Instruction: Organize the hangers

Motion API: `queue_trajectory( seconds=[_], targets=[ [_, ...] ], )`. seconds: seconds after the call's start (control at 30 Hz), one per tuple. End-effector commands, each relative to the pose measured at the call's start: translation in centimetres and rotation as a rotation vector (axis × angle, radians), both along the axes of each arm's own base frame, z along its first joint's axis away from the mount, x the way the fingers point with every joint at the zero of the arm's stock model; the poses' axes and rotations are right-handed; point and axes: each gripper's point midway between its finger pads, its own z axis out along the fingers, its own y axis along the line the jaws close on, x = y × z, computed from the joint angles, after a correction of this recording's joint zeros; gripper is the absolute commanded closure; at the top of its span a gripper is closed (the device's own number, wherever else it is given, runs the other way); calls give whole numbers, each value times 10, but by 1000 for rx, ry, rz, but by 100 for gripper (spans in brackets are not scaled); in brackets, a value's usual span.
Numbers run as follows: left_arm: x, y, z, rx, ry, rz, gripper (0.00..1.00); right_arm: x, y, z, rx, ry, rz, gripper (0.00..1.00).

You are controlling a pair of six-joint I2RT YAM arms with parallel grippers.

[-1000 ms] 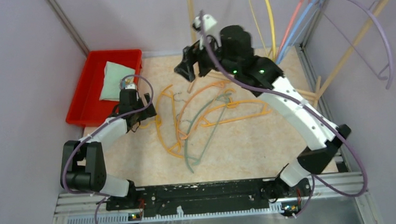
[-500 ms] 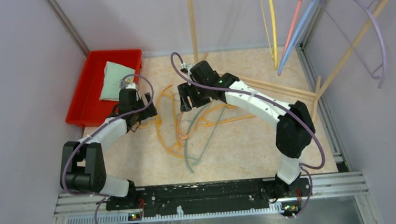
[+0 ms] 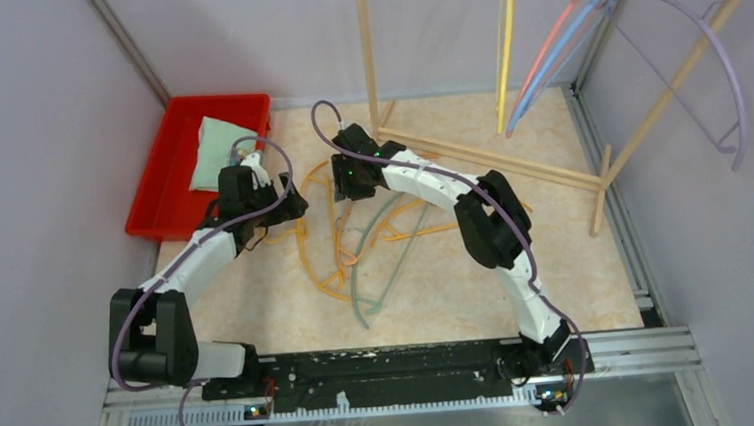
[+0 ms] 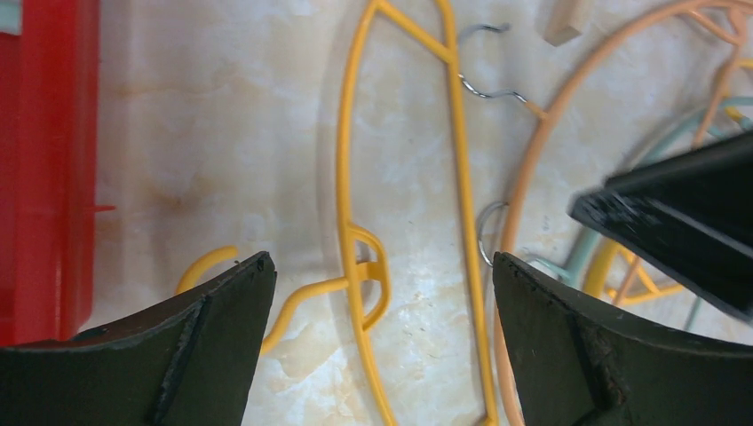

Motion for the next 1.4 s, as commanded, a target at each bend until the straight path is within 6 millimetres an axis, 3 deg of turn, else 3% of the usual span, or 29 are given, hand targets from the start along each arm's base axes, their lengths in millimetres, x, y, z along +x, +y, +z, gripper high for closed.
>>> queue_trajectory(
  seconds=[0.0, 0.37, 0.8, 0.9, 1.03, 1.1, 1.2, 1.37],
  targets=[
    [-11, -21, 16, -64, -14, -138, 3, 36, 1, 17, -38, -66, -105, 56],
    [-30, -28, 20, -86, -16, -200, 3, 42, -7, -35, -168, 12, -121, 56],
    [-34, -37, 17, -136, 10, -224, 3, 52, -21, -70, -172, 69, -176, 59],
    [-36, -36, 18, -136, 11, -222, 3, 50, -21, -79, -183, 82, -170, 70],
    [-38, -36, 21, -141, 6, -219, 3, 47, -27, -96, -223, 101, -159, 99],
    [-39, -36, 21, -141, 3, -221, 3, 45, -33, -101, -244, 105, -157, 100],
    [-39, -38, 25, -148, -3, -235, 3, 43, -39, -99, -245, 105, -156, 100],
    [-41, -54, 37, -223, -22, -303, 5, 43, -34, -49, -116, 59, -146, 100]
  ],
)
